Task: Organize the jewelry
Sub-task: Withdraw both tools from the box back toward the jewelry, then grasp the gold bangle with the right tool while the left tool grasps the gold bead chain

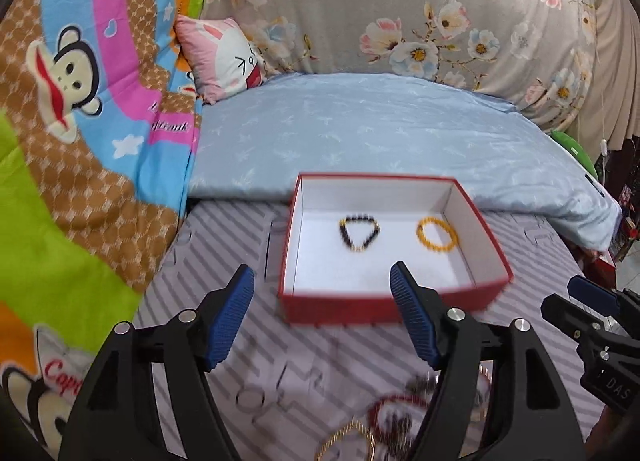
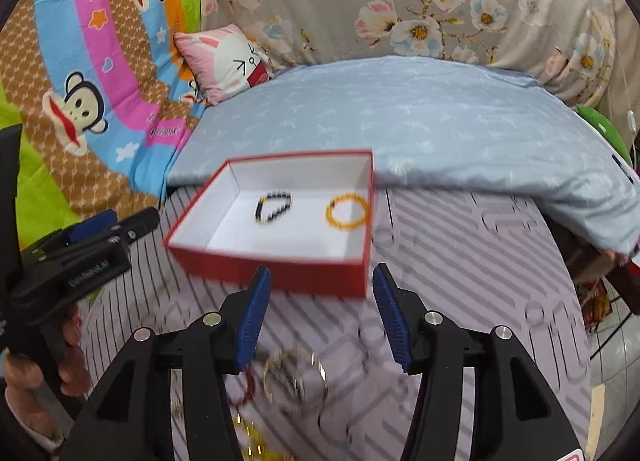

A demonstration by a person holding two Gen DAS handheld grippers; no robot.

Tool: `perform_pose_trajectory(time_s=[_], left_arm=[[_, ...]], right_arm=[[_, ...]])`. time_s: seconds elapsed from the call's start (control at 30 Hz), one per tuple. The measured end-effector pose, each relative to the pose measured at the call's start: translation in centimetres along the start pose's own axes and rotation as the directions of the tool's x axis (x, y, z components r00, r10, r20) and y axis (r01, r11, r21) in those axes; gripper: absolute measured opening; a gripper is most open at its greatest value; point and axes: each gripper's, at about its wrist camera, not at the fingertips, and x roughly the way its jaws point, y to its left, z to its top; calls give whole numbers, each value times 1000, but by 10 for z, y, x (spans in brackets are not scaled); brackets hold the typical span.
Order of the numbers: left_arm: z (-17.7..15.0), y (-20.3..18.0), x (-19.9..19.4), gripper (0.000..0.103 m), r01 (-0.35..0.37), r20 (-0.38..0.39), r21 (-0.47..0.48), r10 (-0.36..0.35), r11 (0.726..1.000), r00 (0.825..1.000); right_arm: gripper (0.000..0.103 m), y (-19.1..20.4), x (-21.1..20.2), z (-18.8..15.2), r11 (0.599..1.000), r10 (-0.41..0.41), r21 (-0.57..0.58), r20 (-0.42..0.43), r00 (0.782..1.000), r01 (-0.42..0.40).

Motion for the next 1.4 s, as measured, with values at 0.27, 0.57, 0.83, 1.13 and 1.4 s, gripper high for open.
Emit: perform_pose_trajectory(time_s=[0.27,0.57,0.83,1.13,1.4], left_arm=[[-90,17,-29,68,-3,-99,-51,-2,999,995],[-129,25,-16,65,-36,-169,-88,21,995,985],[-131,14,8,38,-19,-213,-48,8,999,977],[-132,19,7,8,33,-204,-91,-51,995,978],[-131,19,8,8,28,-205,-80,-44,996,978]], right_arm=[[52,-1,-32,-96,999,-18,48,-85,996,22],[52,4,-44,-150,998,-24,52,-132,991,31],[49,2,-35,-143,998,-5,67,-133,991,15],[31,-4,1,-95,997,-23,67,-103,994,30],[15,-2,46,-77,997,-33,60,-160,987,43]])
